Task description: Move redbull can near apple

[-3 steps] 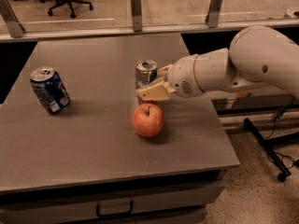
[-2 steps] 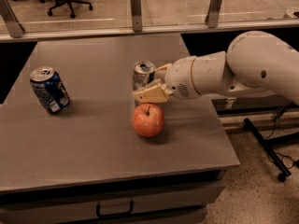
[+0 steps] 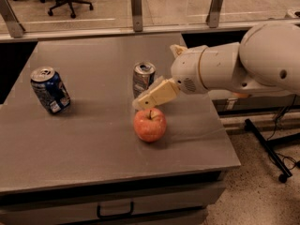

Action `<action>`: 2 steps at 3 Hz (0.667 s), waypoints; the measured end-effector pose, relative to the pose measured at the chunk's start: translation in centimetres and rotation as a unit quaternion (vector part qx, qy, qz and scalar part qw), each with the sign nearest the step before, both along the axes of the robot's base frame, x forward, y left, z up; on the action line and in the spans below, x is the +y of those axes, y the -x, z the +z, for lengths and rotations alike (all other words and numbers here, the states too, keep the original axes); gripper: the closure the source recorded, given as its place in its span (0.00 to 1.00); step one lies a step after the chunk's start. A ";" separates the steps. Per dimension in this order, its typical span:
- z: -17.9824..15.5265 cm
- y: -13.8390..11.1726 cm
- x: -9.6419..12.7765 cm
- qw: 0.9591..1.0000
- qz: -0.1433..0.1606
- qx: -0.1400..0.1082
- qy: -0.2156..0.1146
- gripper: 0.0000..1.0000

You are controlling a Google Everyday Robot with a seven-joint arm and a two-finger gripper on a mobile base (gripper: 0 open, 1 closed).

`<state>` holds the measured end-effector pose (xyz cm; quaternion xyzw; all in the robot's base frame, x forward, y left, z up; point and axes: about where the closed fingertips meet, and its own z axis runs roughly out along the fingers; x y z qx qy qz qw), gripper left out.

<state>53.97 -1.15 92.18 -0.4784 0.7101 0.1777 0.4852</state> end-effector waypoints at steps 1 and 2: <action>4.1 0.8 -2.4 0.997 -0.073 -0.024 0.003 0.00; 6.6 2.5 -5.9 0.987 -0.158 -0.039 -0.014 0.00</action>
Offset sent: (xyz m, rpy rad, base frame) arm -0.0546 -0.1324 0.0867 0.0999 -0.0945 -0.5956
